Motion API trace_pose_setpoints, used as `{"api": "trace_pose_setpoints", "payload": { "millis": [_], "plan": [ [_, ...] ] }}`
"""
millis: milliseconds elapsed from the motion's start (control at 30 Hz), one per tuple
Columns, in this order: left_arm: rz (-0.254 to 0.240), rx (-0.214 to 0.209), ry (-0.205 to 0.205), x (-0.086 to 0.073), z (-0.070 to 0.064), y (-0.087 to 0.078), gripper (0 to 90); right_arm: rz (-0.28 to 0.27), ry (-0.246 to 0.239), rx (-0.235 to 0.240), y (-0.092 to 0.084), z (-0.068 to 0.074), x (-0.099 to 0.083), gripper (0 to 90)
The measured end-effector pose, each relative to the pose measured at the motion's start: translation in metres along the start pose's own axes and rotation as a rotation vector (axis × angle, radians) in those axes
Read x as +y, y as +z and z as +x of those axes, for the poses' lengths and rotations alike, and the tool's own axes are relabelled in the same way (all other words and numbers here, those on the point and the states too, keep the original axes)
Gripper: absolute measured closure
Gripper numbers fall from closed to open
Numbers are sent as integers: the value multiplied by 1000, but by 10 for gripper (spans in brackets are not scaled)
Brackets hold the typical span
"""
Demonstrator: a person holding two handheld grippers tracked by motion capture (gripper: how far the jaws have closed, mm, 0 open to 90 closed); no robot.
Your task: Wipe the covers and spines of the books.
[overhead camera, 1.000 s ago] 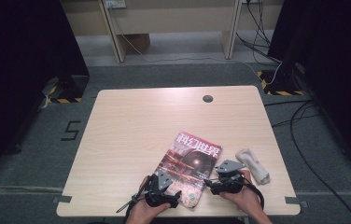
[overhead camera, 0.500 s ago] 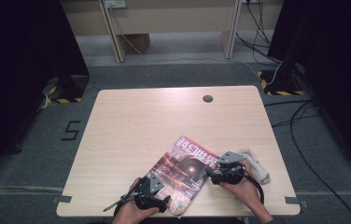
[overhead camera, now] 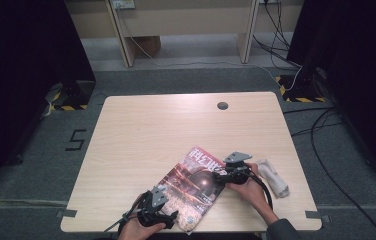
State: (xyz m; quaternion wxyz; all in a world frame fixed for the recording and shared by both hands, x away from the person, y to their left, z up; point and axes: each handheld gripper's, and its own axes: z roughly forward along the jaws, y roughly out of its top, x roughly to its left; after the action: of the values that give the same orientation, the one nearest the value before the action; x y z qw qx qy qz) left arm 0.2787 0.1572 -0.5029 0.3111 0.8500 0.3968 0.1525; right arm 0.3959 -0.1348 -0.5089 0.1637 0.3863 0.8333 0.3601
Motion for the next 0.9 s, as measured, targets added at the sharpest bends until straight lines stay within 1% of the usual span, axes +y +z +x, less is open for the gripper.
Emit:
{"api": "trace_pose_setpoints", "payload": {
  "millis": [67,133,167,200,233,300,333,367,400,433,467,500,533,567,633,700,733,800,867,900],
  "plan": [
    [5,2,-5,0,2,1,134,-3,0,1,-1,1,-1,315],
    [11,5,-14,1,4,3,97,7,-3,22,-5,4,-3,320],
    [15,5,-17,1,4,3,82,11,-14,35,-7,7,-4,322],
    [12,8,-12,1,3,3,79,17,-19,47,-10,10,-7,334],
    [14,11,-6,1,3,3,79,22,-29,44,-13,13,-9,365],
    [20,14,-2,2,3,3,79,23,-31,47,-17,14,-11,368],
    [19,16,-4,2,3,3,78,19,-27,56,-18,13,-12,367],
    [19,18,-4,2,3,3,73,17,-15,52,-17,12,-11,341],
    [17,17,-3,2,3,3,71,11,-22,34,-15,8,-10,322],
    [21,16,0,3,3,4,66,14,-18,15,-13,5,-9,317],
    [22,19,-3,3,3,4,58,7,-11,6,-11,3,-8,305],
    [22,17,-4,3,4,4,51,3,5,5,-9,0,-7,303],
    [24,13,-6,3,4,5,47,8,20,-4,-7,-4,-6,279],
    [24,13,-6,3,4,5,41,8,20,-4,-7,-4,-6,279],
    [30,19,-5,4,5,5,33,12,47,9,-5,-7,-6,266],
    [31,22,-6,4,5,5,25,11,69,26,-5,-9,-8,298],
    [31,24,-7,4,5,5,23,8,85,36,-5,-9,-8,300],
    [34,40,2,5,5,5,16,7,69,24,-6,-7,-9,300],
    [36,71,9,5,7,5,15,22,85,18,-9,-6,-10,298],
    [34,81,8,5,9,5,15,29,81,20,-12,-5,-11,297]
  ]
}}
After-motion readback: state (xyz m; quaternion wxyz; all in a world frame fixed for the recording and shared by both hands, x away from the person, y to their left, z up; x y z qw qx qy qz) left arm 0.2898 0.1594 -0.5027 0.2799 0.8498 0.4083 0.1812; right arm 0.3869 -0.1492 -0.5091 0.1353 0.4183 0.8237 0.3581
